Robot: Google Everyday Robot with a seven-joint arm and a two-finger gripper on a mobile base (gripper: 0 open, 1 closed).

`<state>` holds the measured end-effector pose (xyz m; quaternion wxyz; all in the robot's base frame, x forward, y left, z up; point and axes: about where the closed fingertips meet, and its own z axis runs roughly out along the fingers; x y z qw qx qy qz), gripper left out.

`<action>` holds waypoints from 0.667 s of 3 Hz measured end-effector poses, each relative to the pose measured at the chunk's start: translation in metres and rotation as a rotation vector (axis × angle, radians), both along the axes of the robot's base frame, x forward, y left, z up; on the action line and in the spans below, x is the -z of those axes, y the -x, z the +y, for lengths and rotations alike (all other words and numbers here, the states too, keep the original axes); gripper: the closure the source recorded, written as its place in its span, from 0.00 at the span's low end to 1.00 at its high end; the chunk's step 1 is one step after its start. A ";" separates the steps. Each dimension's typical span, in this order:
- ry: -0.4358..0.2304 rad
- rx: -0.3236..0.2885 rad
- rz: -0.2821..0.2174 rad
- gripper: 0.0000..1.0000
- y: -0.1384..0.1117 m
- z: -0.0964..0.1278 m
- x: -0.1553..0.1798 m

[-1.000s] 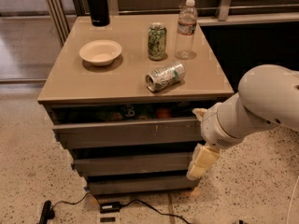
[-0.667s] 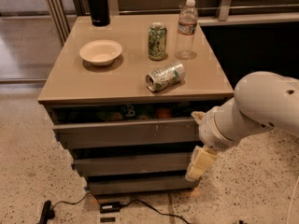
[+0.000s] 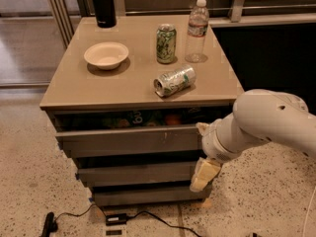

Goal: Open top drawer

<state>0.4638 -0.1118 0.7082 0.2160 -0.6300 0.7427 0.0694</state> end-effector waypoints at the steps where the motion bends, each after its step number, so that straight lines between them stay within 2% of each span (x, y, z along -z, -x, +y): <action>1: -0.004 -0.010 -0.019 0.00 -0.010 0.007 0.009; 2: 0.006 -0.029 -0.042 0.00 -0.026 0.015 0.016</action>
Offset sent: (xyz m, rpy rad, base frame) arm 0.0384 0.0200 -0.0215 -0.0040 -0.0607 0.0377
